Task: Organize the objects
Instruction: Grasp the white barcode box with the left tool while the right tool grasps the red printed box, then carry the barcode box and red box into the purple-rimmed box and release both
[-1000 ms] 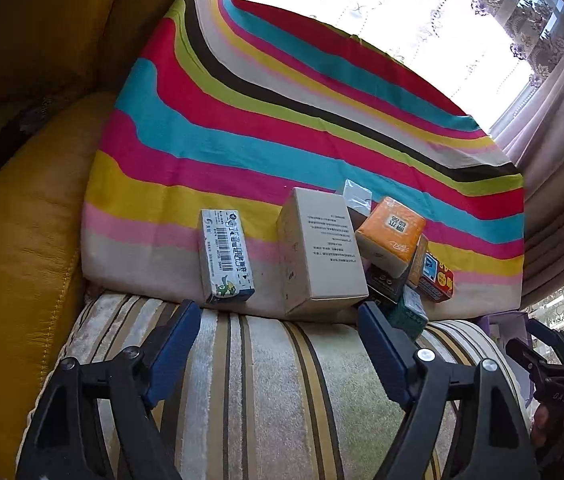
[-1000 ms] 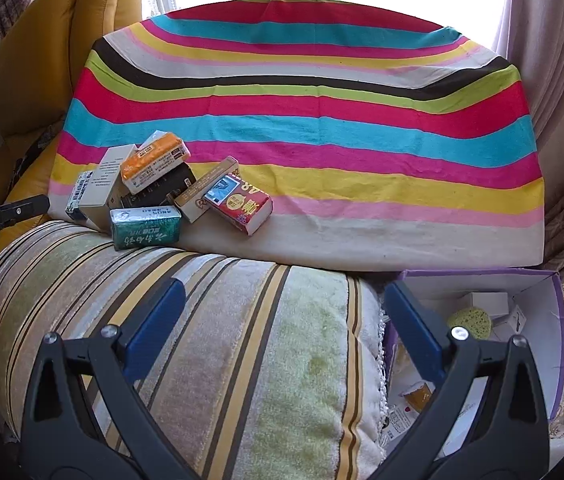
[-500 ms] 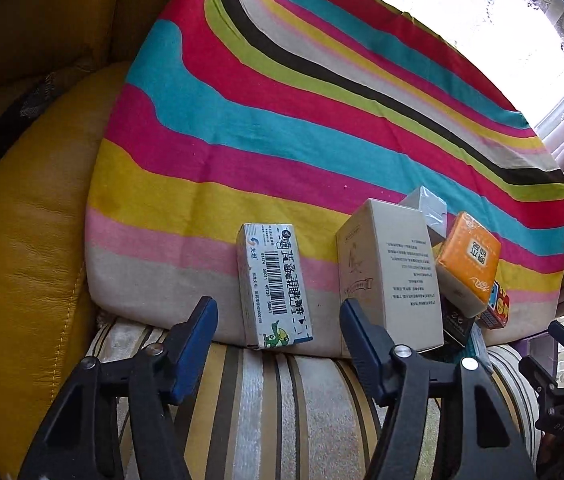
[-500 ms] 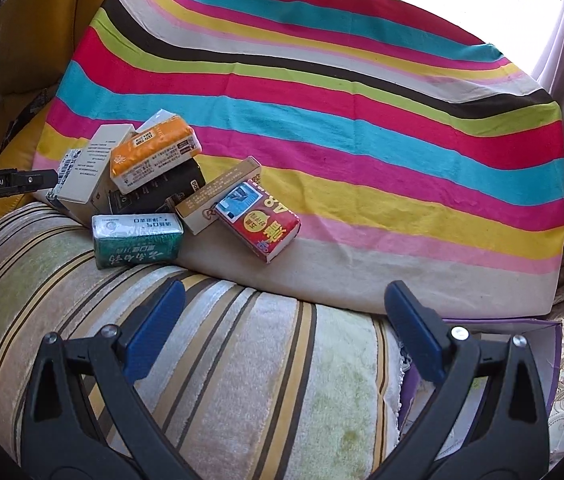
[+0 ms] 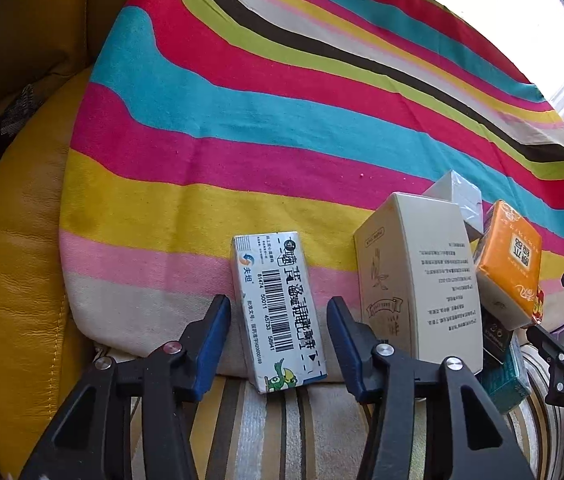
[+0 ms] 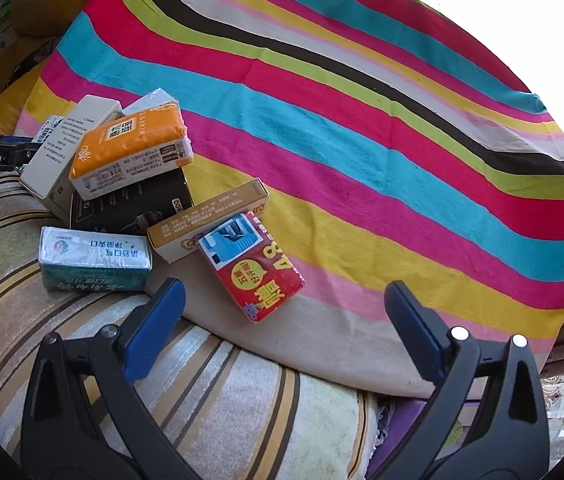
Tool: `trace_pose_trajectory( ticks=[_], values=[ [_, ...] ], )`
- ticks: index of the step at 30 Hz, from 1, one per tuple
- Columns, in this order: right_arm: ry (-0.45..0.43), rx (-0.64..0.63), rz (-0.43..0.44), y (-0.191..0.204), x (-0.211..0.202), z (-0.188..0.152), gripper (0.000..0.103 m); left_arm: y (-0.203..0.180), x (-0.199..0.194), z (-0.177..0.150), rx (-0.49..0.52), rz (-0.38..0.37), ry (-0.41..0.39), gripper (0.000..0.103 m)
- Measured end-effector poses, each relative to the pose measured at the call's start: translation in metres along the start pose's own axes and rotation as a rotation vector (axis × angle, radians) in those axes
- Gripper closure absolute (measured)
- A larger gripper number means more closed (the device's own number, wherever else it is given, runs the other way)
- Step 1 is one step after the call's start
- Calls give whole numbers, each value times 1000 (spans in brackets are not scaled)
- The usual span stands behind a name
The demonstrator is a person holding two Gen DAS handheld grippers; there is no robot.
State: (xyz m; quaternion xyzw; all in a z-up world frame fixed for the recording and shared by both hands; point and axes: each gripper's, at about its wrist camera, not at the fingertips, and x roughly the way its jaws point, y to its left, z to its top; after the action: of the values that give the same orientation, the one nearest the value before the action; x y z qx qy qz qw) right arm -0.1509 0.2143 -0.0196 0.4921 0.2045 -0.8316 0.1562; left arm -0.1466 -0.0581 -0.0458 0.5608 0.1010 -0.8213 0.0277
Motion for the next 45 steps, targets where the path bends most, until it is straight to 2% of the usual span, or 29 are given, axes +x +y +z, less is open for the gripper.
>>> trace_pose_trajectory(
  ticks=[4,5,10,12,15,23,29,39,45],
  values=[
    [23,-36,32,1,15,7,3,-4,0,-2,22,28,-13,59],
    [25,-39,41,2,18,8,6,-4,0,-2,26,28,-17,60],
    [67,-36,72,3,32,8,30,-2,-3,-5,22,18,-30,65],
    [73,-42,80,4,34,5,45,-2,-5,-7,24,19,-37,65],
    [68,-45,79,6,32,3,58,-1,-8,-9,20,13,-50,66],
    [32,-10,85,4,13,-5,58,3,-27,-16,-12,10,-119,66],
    [3,48,85,-1,-4,-16,58,5,-57,-27,-27,-11,-222,66],
    [-47,151,90,-7,-41,-39,58,-25,-100,-51,37,-70,-345,66],
    [-73,199,52,-9,-63,-54,58,-50,-114,-72,81,-120,-356,66]
  ],
)
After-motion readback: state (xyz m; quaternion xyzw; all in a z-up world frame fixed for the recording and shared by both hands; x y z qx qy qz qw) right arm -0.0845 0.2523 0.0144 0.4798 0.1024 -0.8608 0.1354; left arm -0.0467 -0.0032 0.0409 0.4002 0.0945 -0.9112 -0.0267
